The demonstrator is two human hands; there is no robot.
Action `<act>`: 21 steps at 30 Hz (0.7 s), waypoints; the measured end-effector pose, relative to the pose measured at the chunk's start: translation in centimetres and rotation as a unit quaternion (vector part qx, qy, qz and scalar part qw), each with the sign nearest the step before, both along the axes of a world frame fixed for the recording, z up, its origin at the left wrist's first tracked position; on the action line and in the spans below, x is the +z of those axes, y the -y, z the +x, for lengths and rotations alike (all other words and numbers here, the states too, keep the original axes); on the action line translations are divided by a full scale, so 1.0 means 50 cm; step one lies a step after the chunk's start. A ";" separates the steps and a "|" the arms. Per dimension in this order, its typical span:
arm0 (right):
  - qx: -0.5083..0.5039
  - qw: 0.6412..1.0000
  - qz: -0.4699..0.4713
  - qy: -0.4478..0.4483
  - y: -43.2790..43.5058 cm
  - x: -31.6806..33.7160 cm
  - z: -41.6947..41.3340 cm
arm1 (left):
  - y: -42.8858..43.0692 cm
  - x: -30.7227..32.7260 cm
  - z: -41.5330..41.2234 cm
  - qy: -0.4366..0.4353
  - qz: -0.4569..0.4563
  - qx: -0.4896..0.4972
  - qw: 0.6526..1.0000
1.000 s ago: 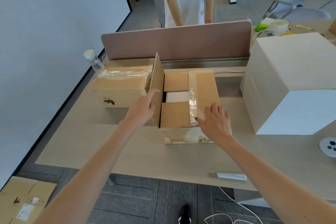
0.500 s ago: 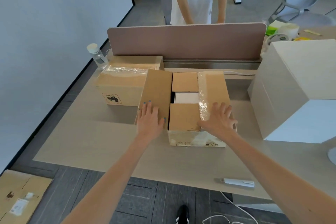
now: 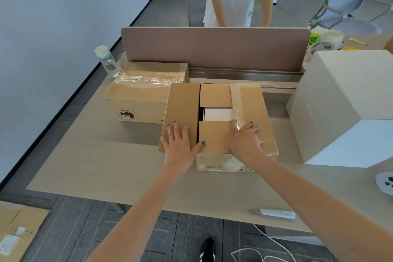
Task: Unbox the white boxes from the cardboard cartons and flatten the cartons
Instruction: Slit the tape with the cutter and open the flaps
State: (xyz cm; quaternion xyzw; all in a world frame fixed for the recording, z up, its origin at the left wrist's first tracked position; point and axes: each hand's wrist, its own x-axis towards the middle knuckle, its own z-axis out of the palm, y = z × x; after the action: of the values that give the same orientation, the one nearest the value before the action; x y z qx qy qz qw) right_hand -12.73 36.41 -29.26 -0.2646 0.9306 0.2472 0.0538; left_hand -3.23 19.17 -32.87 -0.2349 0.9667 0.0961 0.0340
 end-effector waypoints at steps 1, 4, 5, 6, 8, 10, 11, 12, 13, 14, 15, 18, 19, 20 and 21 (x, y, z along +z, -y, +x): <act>0.026 0.999 0.009 -0.018 -0.001 0.007 0.000 | 0.003 0.000 0.001 -0.001 0.004 -0.001 1.000; 0.073 0.997 -0.005 -0.019 -0.012 0.035 -0.012 | 0.011 -0.005 0.008 -0.005 0.017 -0.001 1.000; 0.077 0.997 -0.018 -0.012 -0.017 0.043 -0.013 | 0.011 -0.005 0.010 -0.006 0.015 -0.003 1.000; 0.080 0.996 -0.030 -0.007 -0.019 0.048 -0.011 | 0.010 -0.005 0.010 -0.006 0.012 -0.004 1.000; 0.074 0.996 -0.041 0.006 -0.023 0.047 -0.004 | 0.008 -0.002 0.007 -0.003 0.011 -0.004 1.000; 0.058 0.996 -0.067 0.023 -0.027 0.036 0.000 | 0.007 0.003 0.003 0.001 0.011 -0.005 1.000; 0.050 0.994 -0.088 0.031 -0.030 0.029 0.001 | 0.005 0.006 0.002 0.003 0.010 -0.005 1.000; 0.043 0.992 -0.113 0.038 -0.034 0.022 0.002 | 0.003 0.009 0.001 0.006 0.008 -0.006 1.000; 0.037 0.989 -0.139 0.044 -0.038 0.015 0.003 | 0.001 0.012 -0.001 0.009 0.007 -0.005 1.000; 0.034 0.985 -0.165 0.046 -0.042 0.006 0.004 | -0.002 0.015 -0.003 0.009 0.006 -0.004 1.000; 0.035 0.980 -0.188 0.046 -0.046 -0.003 0.004 | -0.006 0.016 -0.005 0.006 0.007 -0.002 1.000; 0.043 0.971 -0.230 0.053 -0.044 -0.021 0.000 | -0.010 0.014 -0.012 -0.017 0.000 -0.006 1.000; 0.042 0.967 -0.243 0.056 -0.041 -0.025 -0.004 | -0.011 0.011 -0.018 -0.022 -0.003 -0.013 1.000; 0.039 0.963 -0.258 0.059 -0.038 -0.028 -0.011 | -0.011 0.009 -0.027 -0.026 -0.005 -0.020 0.999; 0.034 0.959 -0.275 0.061 -0.033 -0.032 -0.019 | -0.010 0.006 -0.039 -0.031 -0.006 -0.027 0.999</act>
State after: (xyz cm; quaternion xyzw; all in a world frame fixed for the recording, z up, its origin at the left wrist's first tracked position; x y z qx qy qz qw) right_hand -13.70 38.08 -30.86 -0.3154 0.9480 -0.0331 0.0277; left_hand -5.20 19.69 -32.59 -0.2061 0.9738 0.0964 0.0055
